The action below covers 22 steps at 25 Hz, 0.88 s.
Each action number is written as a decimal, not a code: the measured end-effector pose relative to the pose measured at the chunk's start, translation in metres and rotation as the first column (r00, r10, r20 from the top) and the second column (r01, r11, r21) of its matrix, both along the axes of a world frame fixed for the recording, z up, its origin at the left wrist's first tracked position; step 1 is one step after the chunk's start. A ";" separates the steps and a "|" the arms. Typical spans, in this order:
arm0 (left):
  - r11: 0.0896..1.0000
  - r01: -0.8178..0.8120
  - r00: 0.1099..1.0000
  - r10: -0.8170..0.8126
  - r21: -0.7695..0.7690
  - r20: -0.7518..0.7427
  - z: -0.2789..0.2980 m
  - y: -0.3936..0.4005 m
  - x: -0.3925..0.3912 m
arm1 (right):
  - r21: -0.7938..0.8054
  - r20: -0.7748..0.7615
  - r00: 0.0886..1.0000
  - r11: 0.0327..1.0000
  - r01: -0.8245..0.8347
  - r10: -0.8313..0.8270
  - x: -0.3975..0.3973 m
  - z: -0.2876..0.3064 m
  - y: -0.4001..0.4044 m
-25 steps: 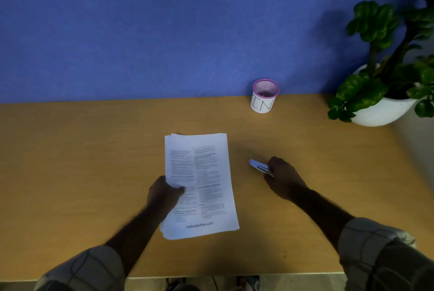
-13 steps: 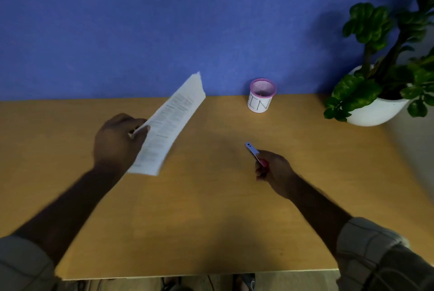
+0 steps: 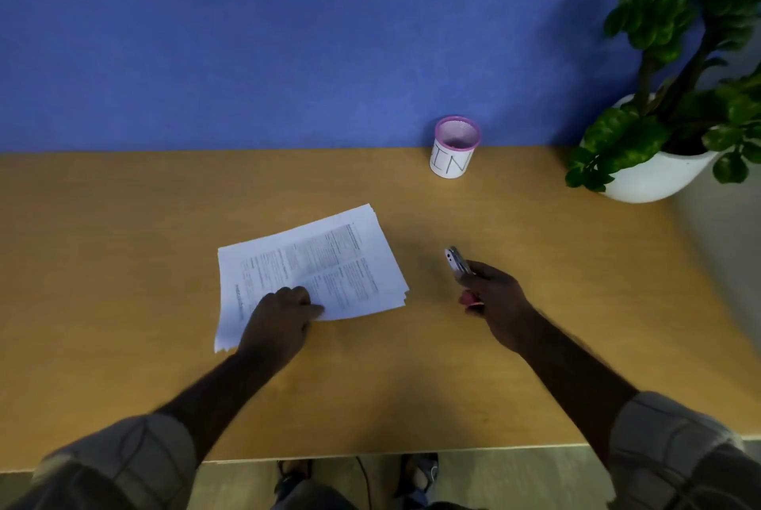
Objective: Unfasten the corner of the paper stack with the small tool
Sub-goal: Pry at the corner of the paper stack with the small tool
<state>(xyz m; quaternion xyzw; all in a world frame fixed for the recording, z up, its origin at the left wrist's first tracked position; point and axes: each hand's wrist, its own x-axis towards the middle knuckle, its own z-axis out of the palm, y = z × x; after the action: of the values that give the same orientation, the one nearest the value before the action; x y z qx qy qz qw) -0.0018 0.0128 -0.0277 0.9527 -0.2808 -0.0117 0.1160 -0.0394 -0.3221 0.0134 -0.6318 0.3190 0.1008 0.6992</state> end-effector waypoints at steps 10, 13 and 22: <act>0.990 -0.058 0.998 0.058 -0.131 -0.006 -0.021 -0.017 0.008 | -0.223 0.082 0.989 0.969 -0.103 0.124 -0.013 -0.023 0.021; 0.988 -0.147 0.986 0.142 -0.055 -0.085 -0.037 -0.062 0.016 | -0.472 0.116 0.940 0.850 -0.233 0.322 -0.009 -0.030 0.027; 0.997 0.074 0.991 -0.072 0.010 -0.110 -0.066 -0.075 0.030 | -0.942 -0.022 0.733 0.232 -0.243 0.680 -0.010 -0.050 0.029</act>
<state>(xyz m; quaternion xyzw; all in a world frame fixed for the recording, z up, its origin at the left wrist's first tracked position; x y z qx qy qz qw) 0.0280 -0.0624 -0.0934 0.9405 -0.3085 -0.0702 0.1243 -0.0490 -0.2933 -0.0363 -0.9740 -0.0372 -0.0107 0.2231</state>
